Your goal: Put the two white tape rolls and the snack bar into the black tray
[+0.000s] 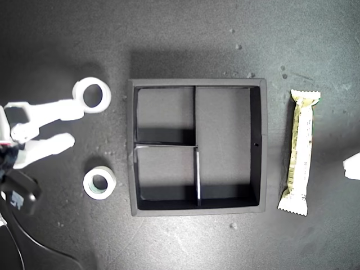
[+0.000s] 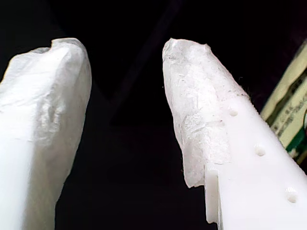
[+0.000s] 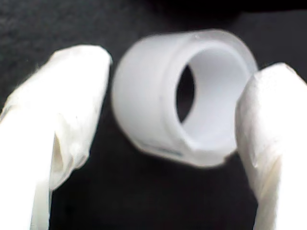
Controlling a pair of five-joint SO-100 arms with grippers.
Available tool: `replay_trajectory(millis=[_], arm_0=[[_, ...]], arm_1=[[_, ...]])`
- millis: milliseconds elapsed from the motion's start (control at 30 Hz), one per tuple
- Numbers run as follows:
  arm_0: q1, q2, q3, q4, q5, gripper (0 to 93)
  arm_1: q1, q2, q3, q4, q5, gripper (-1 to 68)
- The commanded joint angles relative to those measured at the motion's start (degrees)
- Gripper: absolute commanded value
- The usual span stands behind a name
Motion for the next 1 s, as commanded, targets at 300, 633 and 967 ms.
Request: replay_trajectory(millis=[300, 633, 967], arm_0=[[-2.64, -31.73, -12.39, -10.55, 3.34, 20.7], [-6.5, -50.63, -19.78, -14.5, 7.12, 20.7], [-7.47, -70.66, -29.36, -15.47, 7.56, 17.8]], arm_1=[[-4.66, -38.67, -33.49, 16.35, 2.2, 9.4], [-7.91, -38.76, -31.55, 18.72, 6.77, 7.9], [-7.73, -38.76, -27.33, 19.42, 11.25, 7.3]])
